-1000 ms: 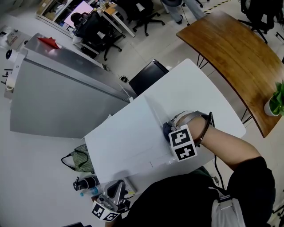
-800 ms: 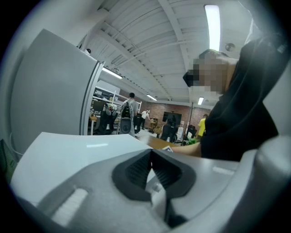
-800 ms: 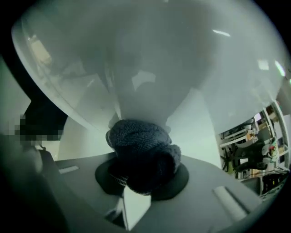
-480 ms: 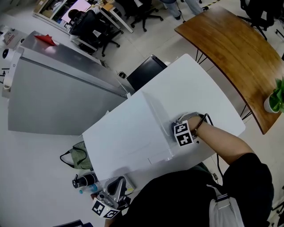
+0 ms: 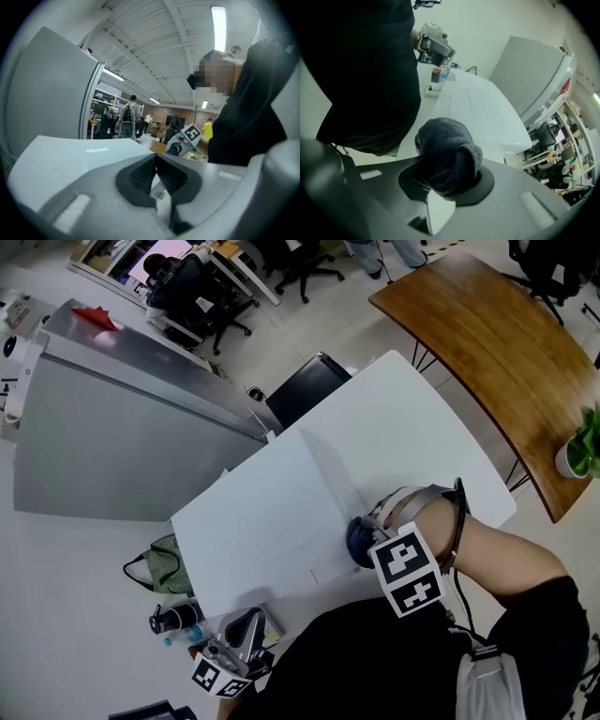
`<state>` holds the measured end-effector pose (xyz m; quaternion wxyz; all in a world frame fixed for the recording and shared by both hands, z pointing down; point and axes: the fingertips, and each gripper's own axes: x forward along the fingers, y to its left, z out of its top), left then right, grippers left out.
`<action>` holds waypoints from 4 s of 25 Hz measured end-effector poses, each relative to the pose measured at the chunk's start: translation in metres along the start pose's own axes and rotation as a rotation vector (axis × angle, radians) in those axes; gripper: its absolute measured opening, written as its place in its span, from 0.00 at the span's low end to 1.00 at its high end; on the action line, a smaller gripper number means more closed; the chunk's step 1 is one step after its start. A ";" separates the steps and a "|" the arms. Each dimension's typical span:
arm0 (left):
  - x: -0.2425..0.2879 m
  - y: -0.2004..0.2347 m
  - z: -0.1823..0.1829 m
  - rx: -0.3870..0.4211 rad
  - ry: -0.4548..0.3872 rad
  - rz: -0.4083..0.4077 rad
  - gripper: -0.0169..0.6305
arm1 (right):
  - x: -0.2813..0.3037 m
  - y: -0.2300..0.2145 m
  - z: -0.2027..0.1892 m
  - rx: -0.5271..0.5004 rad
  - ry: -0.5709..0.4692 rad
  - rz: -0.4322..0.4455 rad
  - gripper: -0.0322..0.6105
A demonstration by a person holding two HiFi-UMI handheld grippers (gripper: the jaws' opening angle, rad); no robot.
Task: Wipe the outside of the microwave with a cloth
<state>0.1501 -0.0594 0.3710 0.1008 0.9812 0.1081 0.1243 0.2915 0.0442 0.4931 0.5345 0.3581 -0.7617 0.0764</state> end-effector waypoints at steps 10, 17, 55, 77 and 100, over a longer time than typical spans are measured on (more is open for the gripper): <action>0.000 -0.006 -0.003 0.002 0.006 0.002 0.03 | 0.169 0.043 -0.077 0.076 0.192 0.114 0.17; 0.000 -0.010 -0.002 0.004 -0.010 -0.004 0.03 | 0.207 0.052 -0.095 0.149 0.179 0.138 0.17; -0.242 -0.164 -0.028 0.090 -0.304 -0.141 0.03 | -0.145 0.235 0.213 0.804 -1.067 -0.234 0.17; -0.279 -0.292 -0.072 0.082 -0.336 -0.043 0.03 | -0.152 0.342 0.201 0.903 -1.112 -0.185 0.16; -0.343 -0.261 -0.087 0.059 -0.379 -0.061 0.03 | -0.117 0.353 0.270 0.840 -0.964 -0.240 0.16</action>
